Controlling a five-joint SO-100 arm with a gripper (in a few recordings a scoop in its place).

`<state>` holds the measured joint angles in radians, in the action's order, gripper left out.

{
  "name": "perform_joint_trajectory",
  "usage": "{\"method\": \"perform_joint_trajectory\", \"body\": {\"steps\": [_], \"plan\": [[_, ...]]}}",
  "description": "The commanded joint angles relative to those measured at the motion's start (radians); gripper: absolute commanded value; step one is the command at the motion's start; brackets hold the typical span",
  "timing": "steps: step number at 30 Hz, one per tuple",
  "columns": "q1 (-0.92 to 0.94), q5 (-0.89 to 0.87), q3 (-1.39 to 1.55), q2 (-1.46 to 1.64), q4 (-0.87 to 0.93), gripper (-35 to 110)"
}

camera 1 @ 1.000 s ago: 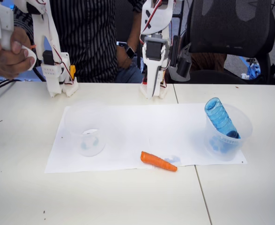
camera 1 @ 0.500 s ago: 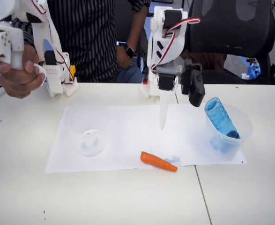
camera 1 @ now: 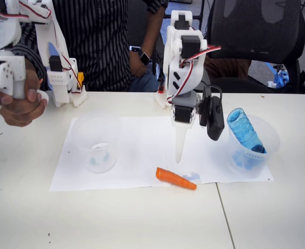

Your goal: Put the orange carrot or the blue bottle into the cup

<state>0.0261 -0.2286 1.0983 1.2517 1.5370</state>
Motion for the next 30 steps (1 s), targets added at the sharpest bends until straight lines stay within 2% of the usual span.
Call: {"method": "perform_joint_trajectory", "body": {"steps": [1,7,10,19,30], "plan": [[0.029,-0.005,0.141,0.227,-0.141,31],[0.038,0.058,0.437,0.425,-0.360,31],[0.041,0.078,0.494,0.468,-0.402,31],[0.138,0.095,0.469,0.336,-0.419,31],[0.141,0.097,0.451,0.213,-0.422,31]]}}
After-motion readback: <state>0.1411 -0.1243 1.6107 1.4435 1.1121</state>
